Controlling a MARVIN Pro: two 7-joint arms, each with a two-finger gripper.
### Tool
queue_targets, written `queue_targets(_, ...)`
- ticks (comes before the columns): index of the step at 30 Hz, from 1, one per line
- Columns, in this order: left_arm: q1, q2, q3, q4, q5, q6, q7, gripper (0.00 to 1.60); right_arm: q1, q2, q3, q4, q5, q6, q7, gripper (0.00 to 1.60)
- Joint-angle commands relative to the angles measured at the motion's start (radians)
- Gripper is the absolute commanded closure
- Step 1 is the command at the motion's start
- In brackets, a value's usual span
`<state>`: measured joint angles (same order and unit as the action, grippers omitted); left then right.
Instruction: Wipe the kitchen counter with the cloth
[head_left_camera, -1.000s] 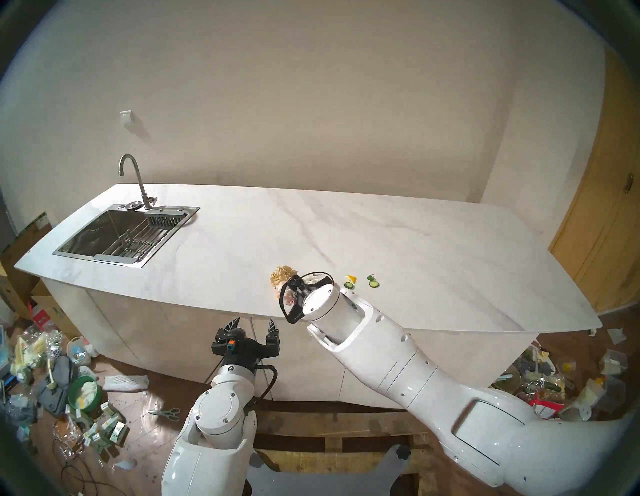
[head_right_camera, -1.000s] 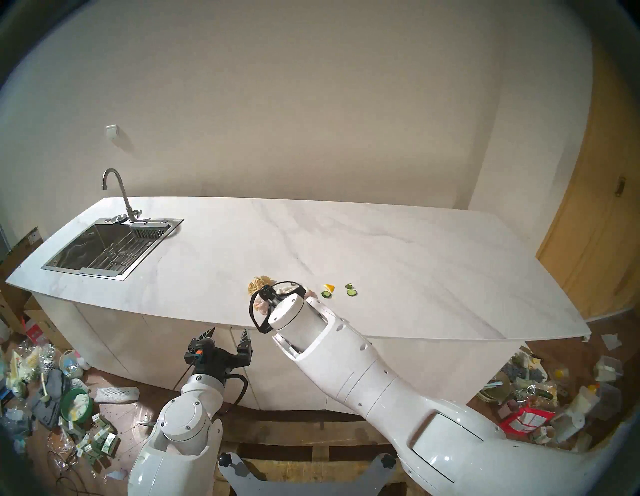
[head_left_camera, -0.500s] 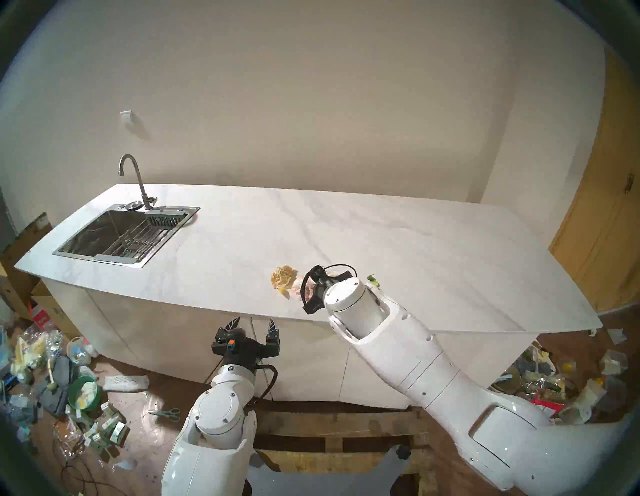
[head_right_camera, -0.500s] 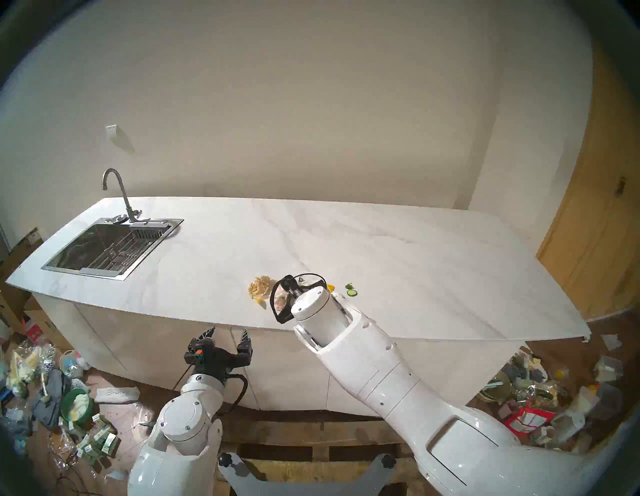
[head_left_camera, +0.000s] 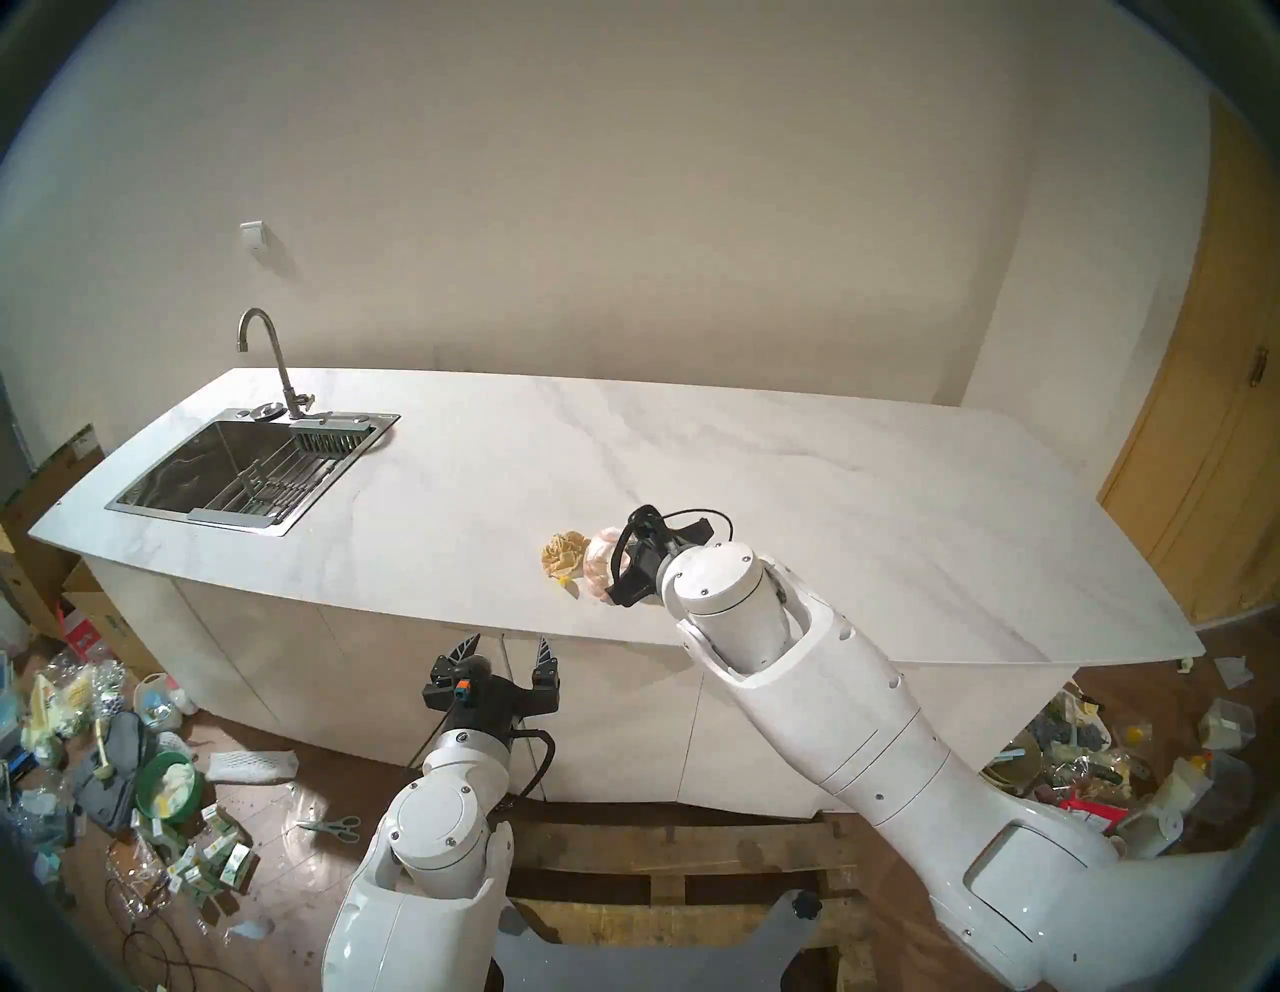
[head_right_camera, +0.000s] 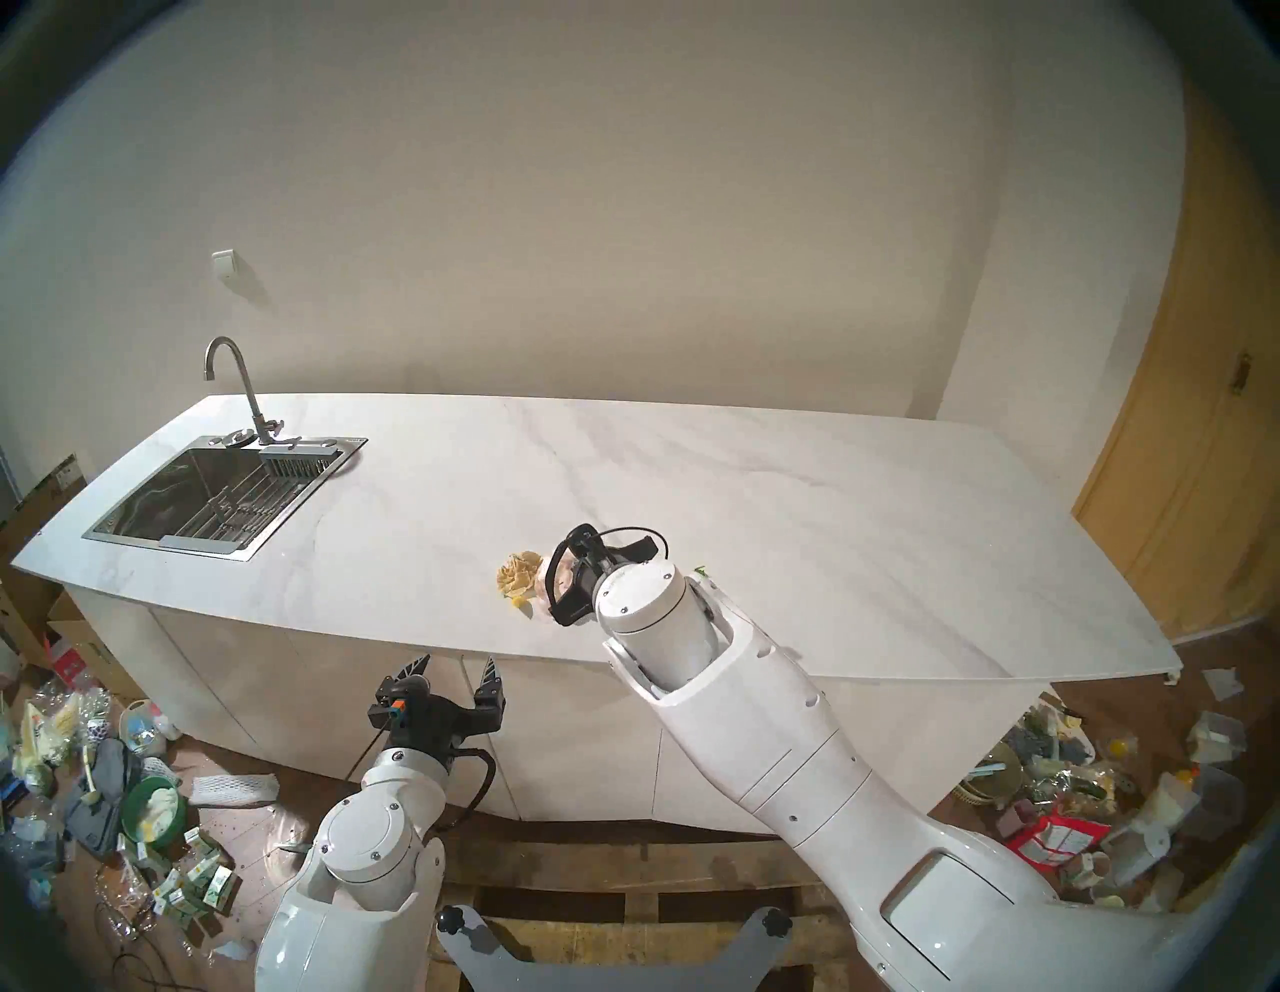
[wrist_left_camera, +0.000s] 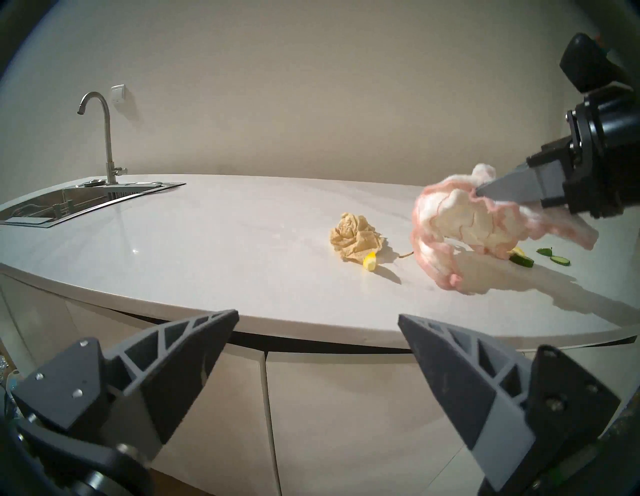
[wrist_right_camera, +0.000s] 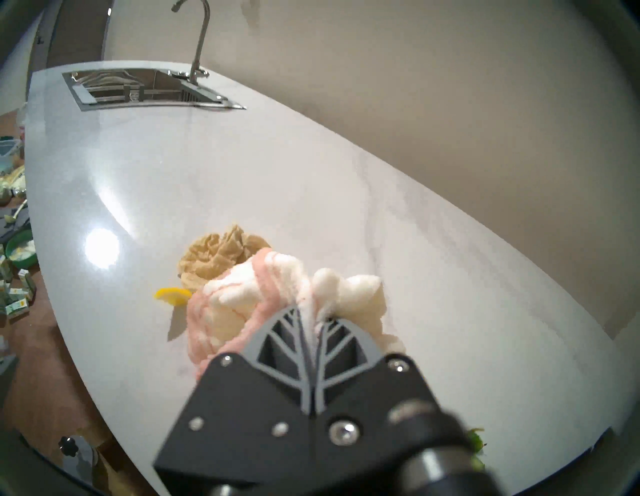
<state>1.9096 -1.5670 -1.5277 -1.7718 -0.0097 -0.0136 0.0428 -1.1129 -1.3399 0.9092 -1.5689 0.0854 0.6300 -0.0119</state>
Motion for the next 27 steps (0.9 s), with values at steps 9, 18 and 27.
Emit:
queue_targets(9, -0.004, 0.002, 0.002, -0.030, -0.002, -0.006, -0.006, 0.00, -0.009, 0.180, 0.060, -0.226, 0.023, 0.000, 0.120, 1.60)
queue_targets(18, -0.005, 0.002, 0.002, -0.029, -0.002, -0.006, -0.006, 0.00, -0.007, 0.156, 0.115, -0.176, -0.053, 0.000, -0.041, 1.60)
queue_targets(27, -0.005, 0.002, 0.002, -0.028, -0.002, -0.006, -0.005, 0.00, 0.033, 0.207, 0.154, -0.085, -0.097, -0.008, -0.075, 1.60)
